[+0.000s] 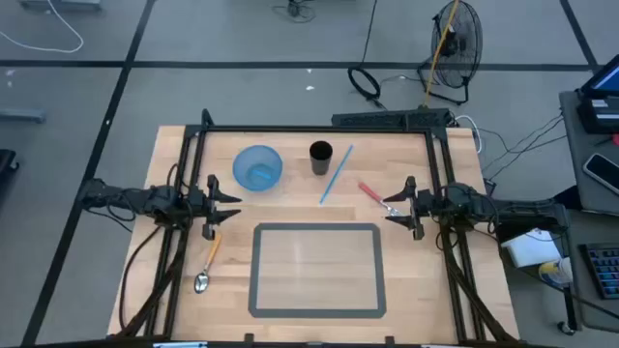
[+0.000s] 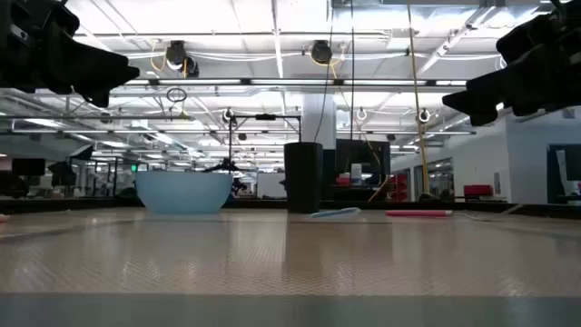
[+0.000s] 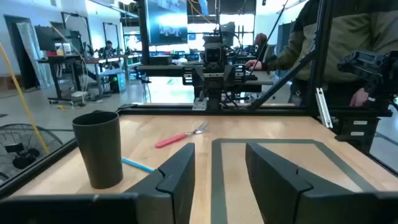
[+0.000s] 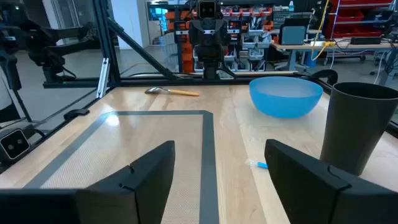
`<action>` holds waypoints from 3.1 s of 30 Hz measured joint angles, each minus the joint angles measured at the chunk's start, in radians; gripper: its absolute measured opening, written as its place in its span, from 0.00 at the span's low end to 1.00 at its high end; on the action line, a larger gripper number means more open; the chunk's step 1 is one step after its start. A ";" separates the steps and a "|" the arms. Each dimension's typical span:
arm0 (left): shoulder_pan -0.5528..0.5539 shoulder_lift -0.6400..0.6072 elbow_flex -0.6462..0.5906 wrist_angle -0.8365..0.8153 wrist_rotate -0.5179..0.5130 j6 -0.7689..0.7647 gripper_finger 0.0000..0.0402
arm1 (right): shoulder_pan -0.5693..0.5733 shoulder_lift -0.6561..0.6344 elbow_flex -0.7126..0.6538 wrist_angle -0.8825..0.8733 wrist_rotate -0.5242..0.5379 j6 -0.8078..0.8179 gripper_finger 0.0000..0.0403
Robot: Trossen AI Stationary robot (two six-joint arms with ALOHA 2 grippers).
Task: Pick & Place Utensil
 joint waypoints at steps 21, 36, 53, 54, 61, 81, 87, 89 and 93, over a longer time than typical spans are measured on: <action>0.000 0.000 0.000 0.000 0.000 0.000 0.37 | 0.000 0.000 0.000 0.000 0.000 0.000 0.61; 0.000 0.000 0.000 0.000 0.000 0.000 0.37 | 0.000 0.000 0.000 0.000 0.000 0.000 0.61; 0.000 0.000 0.000 0.000 0.000 0.000 0.37 | 0.000 0.000 0.000 0.000 0.000 0.000 0.61; 0.000 0.000 0.000 0.000 0.000 0.000 0.37 | 0.000 0.000 0.000 0.000 0.000 0.000 0.61; 0.000 0.000 0.000 0.000 0.000 0.000 0.37 | 0.000 0.000 0.000 0.000 0.000 0.000 0.61; 0.000 0.000 0.000 0.000 0.000 0.000 0.37 | 0.000 0.000 0.000 0.077 0.002 0.319 0.61; 0.000 0.000 0.000 0.001 0.000 0.000 0.37 | 0.000 0.001 0.000 0.182 0.153 0.689 0.61; 0.000 0.000 0.000 0.012 -0.006 0.000 0.37 | 0.000 0.000 0.000 0.224 0.231 0.816 0.61; 0.000 0.000 0.000 0.095 -0.034 0.000 0.37 | -0.001 0.000 0.000 0.297 0.363 0.865 0.61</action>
